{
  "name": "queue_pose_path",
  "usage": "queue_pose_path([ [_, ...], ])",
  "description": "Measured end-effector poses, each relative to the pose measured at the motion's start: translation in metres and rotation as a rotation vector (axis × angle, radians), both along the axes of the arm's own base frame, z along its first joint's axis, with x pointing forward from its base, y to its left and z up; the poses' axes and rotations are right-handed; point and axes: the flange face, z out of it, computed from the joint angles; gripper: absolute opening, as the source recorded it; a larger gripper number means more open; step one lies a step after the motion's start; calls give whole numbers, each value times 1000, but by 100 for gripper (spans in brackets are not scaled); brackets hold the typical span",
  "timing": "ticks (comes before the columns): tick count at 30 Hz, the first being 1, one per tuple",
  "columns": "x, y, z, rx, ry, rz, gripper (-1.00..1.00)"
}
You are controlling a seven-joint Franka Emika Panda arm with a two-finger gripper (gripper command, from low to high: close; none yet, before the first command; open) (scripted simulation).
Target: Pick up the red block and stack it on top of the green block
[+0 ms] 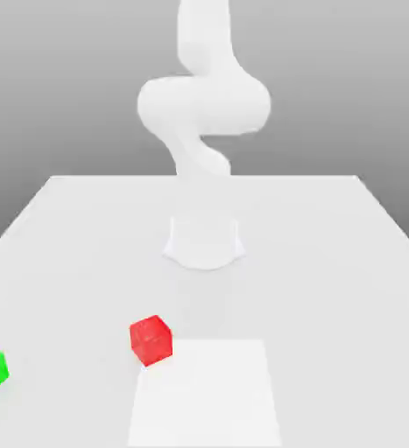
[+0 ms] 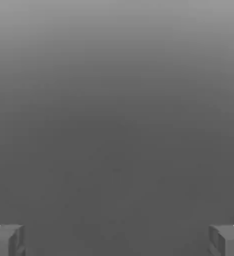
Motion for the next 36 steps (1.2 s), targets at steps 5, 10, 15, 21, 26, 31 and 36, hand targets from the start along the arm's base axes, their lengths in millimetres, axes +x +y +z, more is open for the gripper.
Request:
queue_pose_path([
  [5, 40, -25, -124, 104, 179, -194, 0],
  [10, 40, -50, -250, 197, 354, -405, 0],
  [15, 0, -69, -376, 283, 543, -656, 0],
  [21, -41, -78, -484, 332, 663, -830, 0],
  [26, -44, -76, -516, 332, 666, -831, -100],
  [31, -44, -76, -518, 332, 665, -830, -100],
  [36, -42, -76, -486, 332, 665, -831, -100],
])
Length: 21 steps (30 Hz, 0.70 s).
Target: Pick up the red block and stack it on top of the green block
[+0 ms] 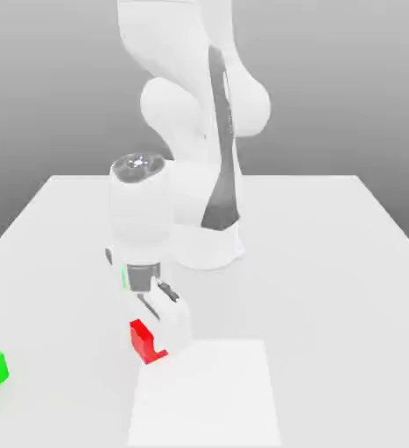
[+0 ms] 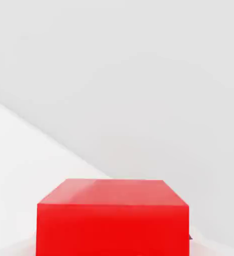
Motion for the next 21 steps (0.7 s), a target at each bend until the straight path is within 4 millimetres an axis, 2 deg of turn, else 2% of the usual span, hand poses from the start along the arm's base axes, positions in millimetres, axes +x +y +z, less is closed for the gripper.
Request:
queue_pose_path([
  [3, -1, 0, 25, -1, 0, 1, -100],
  [5, 6, -16, 35, 1, 0, -54, -100],
  [11, 38, -110, 52, 5, -2, -325, -100],
  [15, 48, -179, 62, 5, -2, -501, -100],
  [18, 49, -231, 70, 3, -1, -628, -100],
  [19, 48, -243, 65, 2, -1, -655, -100],
  [21, 47, -252, 44, 1, -1, -675, -100],
])
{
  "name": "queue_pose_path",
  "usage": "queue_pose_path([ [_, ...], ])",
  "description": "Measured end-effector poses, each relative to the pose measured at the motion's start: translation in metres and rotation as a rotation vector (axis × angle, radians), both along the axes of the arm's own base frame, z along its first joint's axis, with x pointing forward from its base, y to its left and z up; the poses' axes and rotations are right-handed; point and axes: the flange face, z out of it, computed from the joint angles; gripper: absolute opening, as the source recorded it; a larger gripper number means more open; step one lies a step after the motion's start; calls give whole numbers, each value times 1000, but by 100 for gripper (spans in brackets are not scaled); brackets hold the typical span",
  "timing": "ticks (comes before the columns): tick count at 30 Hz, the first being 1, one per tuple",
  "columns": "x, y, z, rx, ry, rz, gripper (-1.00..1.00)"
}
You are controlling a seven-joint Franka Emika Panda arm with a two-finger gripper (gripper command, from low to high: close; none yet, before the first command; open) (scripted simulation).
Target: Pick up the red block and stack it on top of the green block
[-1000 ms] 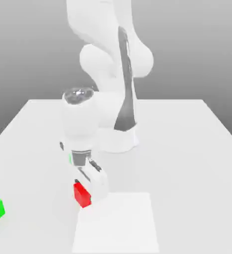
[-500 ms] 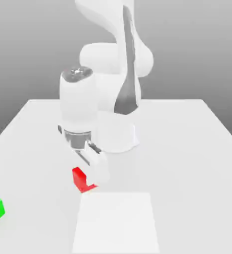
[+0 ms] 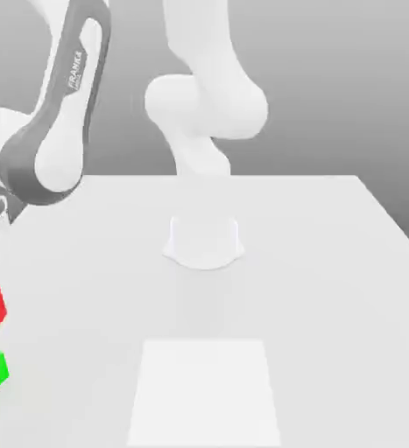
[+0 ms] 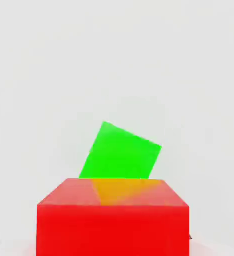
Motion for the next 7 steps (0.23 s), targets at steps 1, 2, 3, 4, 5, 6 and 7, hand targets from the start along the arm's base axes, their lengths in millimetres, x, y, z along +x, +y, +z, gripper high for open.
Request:
queue_pose_path([
  [1, 0, -1, -14, 0, 0, -3, -100],
  [2, -1, -2, -27, 0, 0, -5, 100],
  [3, -1, -2, -27, 0, 0, -5, 100],
  [4, -1, -2, -27, 0, 0, -5, 100],
  [5, -1, -2, -27, 0, 0, -5, 100],
  [6, -1, -2, -27, 0, 0, -5, 100],
  [7, -1, -2, -27, 0, 0, -5, 100],
])
